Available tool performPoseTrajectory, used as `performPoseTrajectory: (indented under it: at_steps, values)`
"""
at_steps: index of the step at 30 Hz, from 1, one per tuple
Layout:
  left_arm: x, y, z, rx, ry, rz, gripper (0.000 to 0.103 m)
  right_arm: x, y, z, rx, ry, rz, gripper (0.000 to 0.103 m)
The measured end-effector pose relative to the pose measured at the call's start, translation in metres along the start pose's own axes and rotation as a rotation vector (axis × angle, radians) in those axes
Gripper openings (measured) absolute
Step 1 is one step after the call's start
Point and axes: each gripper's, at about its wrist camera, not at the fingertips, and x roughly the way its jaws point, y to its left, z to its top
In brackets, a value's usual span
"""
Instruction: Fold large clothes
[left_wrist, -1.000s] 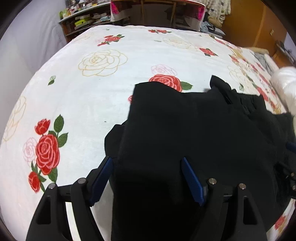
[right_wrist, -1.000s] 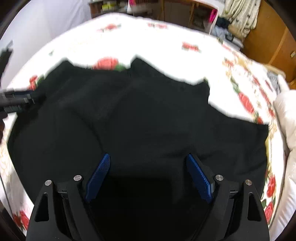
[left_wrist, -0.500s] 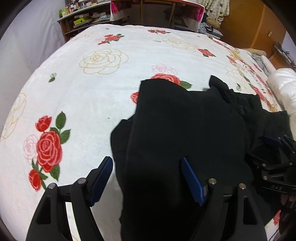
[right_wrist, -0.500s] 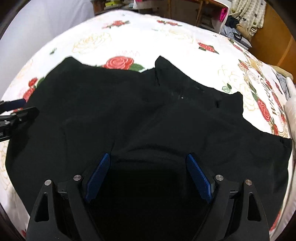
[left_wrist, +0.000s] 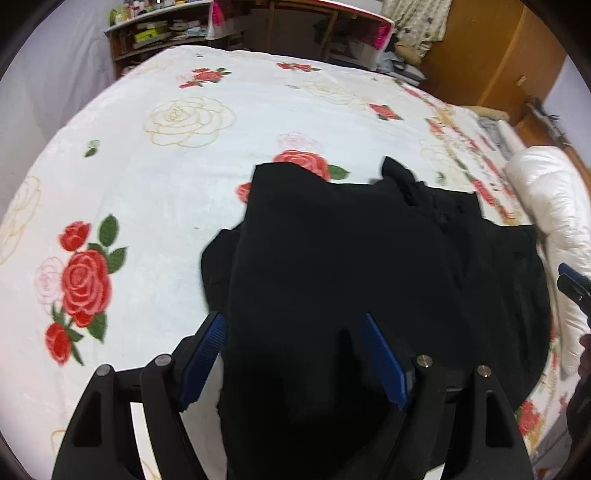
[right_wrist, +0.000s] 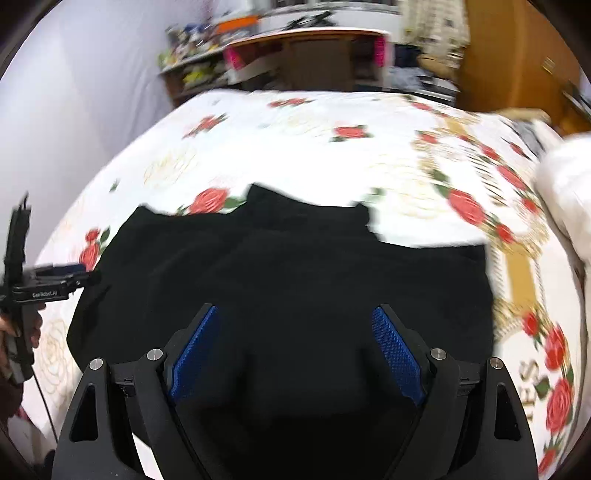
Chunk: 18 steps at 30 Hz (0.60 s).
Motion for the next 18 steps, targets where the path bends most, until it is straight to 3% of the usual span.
performPoseTrajectory:
  at_steps: [3, 5, 9, 13, 18]
  values:
    - [0.003, 0.005, -0.002, -0.028, 0.029, -0.083, 0.086, -0.023, -0.05, -0.014, 0.057, -0.008, -0.042, 0.085]
    - [0.006, 0.007, -0.003, -0.036, 0.036, -0.095, 0.088, -0.032, -0.08, -0.021, 0.094, -0.001, -0.079, 0.086]
    - [0.013, 0.011, -0.004, -0.058, 0.056, -0.112, 0.09, -0.033, -0.137, -0.039, 0.243, 0.042, -0.022, 0.087]
    - [0.017, 0.017, -0.004, -0.079, 0.054, -0.112, 0.09, -0.024, -0.162, -0.055, 0.325, 0.076, 0.015, 0.087]
    - [0.025, 0.031, -0.01, -0.128, 0.087, -0.175, 0.091, -0.012, -0.165, -0.066, 0.293, 0.114, 0.051, 0.087]
